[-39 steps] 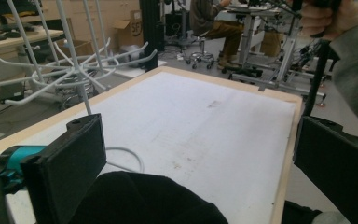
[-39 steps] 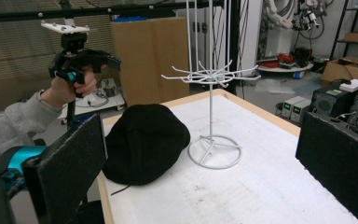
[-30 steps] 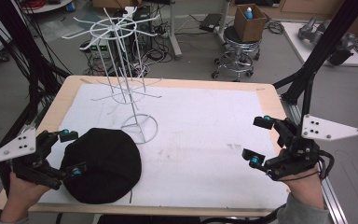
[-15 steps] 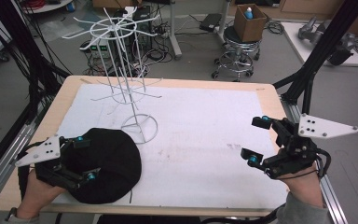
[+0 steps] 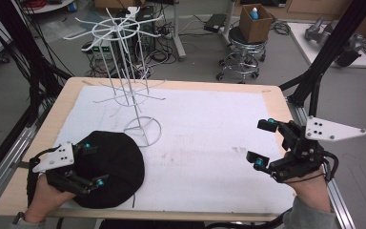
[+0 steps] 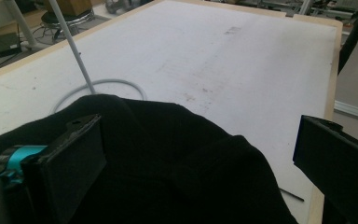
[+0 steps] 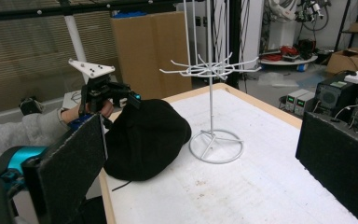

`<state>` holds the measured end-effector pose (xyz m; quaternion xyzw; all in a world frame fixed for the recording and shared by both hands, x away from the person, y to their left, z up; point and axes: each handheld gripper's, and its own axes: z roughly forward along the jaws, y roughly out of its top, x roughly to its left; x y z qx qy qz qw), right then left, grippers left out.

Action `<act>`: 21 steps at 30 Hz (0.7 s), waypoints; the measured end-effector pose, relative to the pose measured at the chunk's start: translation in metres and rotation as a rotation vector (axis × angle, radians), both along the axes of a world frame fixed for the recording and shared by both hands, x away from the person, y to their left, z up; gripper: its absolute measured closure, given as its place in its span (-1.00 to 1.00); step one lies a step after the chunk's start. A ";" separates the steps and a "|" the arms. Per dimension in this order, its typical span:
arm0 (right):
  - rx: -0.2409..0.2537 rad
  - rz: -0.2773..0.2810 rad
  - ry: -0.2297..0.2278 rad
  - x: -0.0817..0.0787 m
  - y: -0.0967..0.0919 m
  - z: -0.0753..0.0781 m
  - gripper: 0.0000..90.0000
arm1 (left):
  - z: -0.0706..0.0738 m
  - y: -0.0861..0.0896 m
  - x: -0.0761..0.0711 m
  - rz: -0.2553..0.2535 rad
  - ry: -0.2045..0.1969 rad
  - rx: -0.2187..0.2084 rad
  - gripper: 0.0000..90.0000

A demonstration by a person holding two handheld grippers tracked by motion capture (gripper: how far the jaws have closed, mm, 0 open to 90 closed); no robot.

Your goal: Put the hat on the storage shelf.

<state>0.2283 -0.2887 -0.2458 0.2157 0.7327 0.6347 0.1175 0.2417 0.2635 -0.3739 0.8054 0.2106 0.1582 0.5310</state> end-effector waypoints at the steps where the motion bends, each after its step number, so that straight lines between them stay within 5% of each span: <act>1: -0.004 0.002 0.006 0.000 0.000 0.000 -0.98 | -0.001 -0.001 0.000 0.000 0.001 0.006 -0.94; 21: -0.056 0.015 0.013 -0.003 0.008 0.003 -0.98 | -0.010 -0.005 0.002 0.014 -0.007 0.047 -0.91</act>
